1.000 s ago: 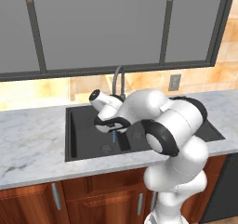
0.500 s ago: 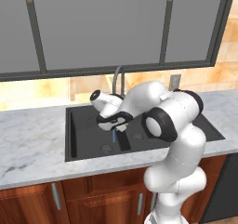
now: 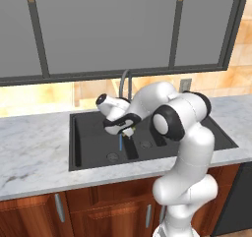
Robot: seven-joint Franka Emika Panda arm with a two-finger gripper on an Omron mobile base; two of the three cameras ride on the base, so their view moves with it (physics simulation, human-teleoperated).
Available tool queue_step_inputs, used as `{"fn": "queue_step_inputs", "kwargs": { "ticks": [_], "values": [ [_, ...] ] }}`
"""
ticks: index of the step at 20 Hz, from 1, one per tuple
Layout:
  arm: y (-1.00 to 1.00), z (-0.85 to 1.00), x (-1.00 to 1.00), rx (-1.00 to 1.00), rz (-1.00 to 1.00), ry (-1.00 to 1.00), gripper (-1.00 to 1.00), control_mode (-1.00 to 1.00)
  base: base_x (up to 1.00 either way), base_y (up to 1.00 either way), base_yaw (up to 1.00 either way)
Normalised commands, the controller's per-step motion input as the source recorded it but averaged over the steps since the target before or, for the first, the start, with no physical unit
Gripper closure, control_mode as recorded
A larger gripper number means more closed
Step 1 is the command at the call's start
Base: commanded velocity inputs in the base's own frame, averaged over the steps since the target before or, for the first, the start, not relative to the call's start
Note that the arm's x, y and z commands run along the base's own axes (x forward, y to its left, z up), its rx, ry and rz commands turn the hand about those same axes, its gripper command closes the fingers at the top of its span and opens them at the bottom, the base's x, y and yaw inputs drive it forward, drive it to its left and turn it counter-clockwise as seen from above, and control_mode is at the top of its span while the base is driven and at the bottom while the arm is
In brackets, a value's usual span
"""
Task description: Soak the sponge with water for a few seconds and then drop it inside the sink.
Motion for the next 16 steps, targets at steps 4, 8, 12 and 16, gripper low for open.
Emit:
{"fn": "queue_step_inputs", "kwargs": {
  "ticks": [4, 8, 12, 16],
  "values": [
    [0.08, -0.12, 0.03, 0.00, -0.02, 0.00, 1.00, -1.00, 0.00, 0.00, 0.00],
    [0.14, -0.19, 0.10, 0.00, -0.02, 0.00, 1.00, -1.00, 0.00, 0.00, 0.00],
    [0.13, -0.18, 0.15, 0.00, -0.02, 0.00, 1.00, -1.00, 0.00, 0.00, 0.00],
    [0.04, -0.17, 0.18, 0.00, -0.02, 0.00, 1.00, -1.00, 0.00, 0.00, 0.00]
  ]
}}
